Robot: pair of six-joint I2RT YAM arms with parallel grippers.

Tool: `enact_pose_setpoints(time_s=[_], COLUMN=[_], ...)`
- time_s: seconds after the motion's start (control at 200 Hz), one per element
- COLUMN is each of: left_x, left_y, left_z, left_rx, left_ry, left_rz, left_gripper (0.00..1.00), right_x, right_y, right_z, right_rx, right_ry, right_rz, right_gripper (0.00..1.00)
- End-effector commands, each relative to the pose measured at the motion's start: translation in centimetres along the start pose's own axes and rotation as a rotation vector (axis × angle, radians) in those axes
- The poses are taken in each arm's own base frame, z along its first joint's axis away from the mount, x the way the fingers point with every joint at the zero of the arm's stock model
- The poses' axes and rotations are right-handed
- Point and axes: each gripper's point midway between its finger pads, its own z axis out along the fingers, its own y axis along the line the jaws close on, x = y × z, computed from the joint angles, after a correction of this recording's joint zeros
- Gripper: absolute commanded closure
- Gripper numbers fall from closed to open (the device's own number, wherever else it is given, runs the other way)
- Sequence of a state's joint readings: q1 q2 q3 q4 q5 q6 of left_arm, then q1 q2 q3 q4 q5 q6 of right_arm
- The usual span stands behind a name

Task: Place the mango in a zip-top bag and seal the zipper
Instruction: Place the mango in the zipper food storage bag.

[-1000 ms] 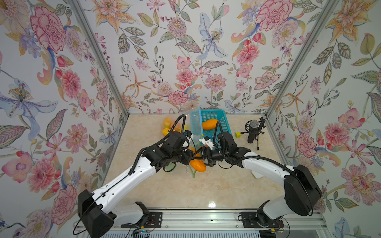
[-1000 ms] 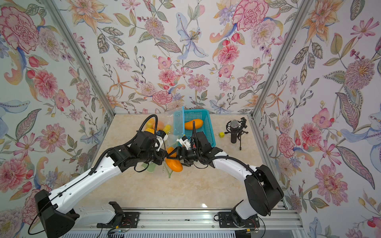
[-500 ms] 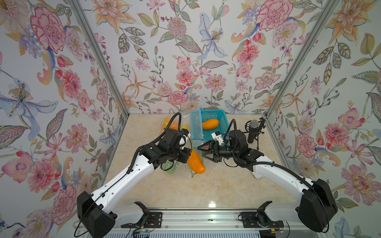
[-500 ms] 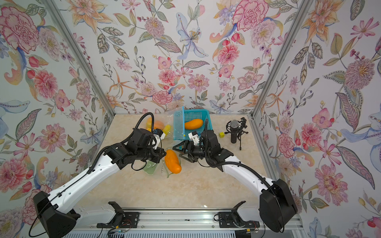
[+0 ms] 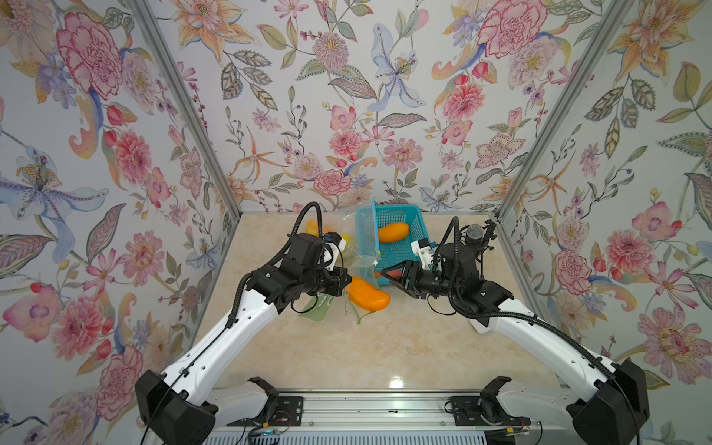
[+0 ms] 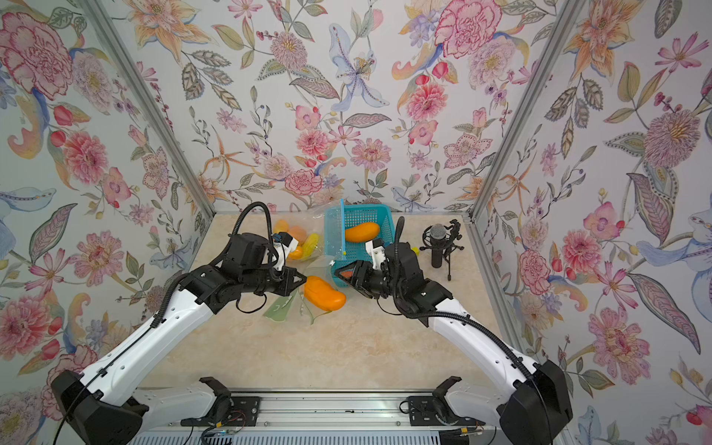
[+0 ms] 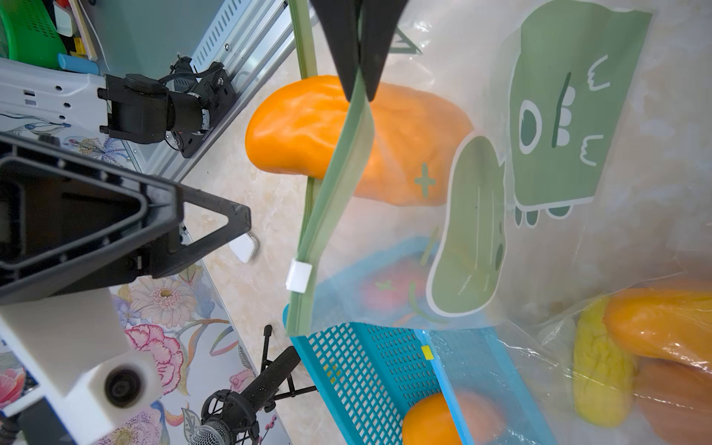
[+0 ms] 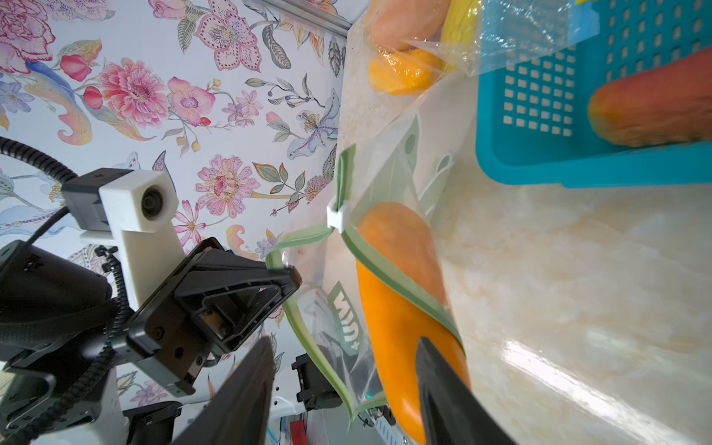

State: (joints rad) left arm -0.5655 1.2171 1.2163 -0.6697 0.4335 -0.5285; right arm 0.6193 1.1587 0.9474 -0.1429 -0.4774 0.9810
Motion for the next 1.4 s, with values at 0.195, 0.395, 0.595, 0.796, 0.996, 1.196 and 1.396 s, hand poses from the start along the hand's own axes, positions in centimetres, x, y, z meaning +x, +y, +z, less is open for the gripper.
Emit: enact_pose_setpoints(time_s=[0.195,0.395,0.595,0.796,0.996,1.196,1.396], left_x=[-2.1,-2.3,-2.0,-1.9,-0.8,1.5,2.1], left_y=[-1.4,-1.9,-2.9,-3.0,-1.3,2.6,3.9], left_z=[-1.7,-2.2,-2.5,-2.9,-2.1,-0.7,-0.2], left_rx=[0.063,0.080,0.141,0.150,0.083,-0.039,-0.098], left_ry=[-0.060,-0.070,-0.080,-0.093,-0.063,0.011,0.060], left_rz=[0.019,0.024,0.030,0.033,0.015,-0.042,-0.035], left_gripper=[1.00,1.00,1.00,1.00,1.00,1.00,1.00], right_x=[1.5,2.5,0.8,0.9,0.5,0.0,-0.1], right_y=[-1.8,-3.2,-2.5,-2.7,-1.5,1.3,4.6], right_z=[1.7,3.7,3.8,5.5,5.3,4.3,3.6], right_rx=[0.114,0.158,0.160,0.152,0.127,0.045,-0.063], right_ry=[0.030,0.063,-0.014,0.007,-0.006,-0.001,0.048], right_rz=[-0.241,-0.261,-0.267,-0.251,-0.264,-0.252,-0.192], right_gripper=[0.43,0.45,0.52,0.65,0.84,0.99,0.99])
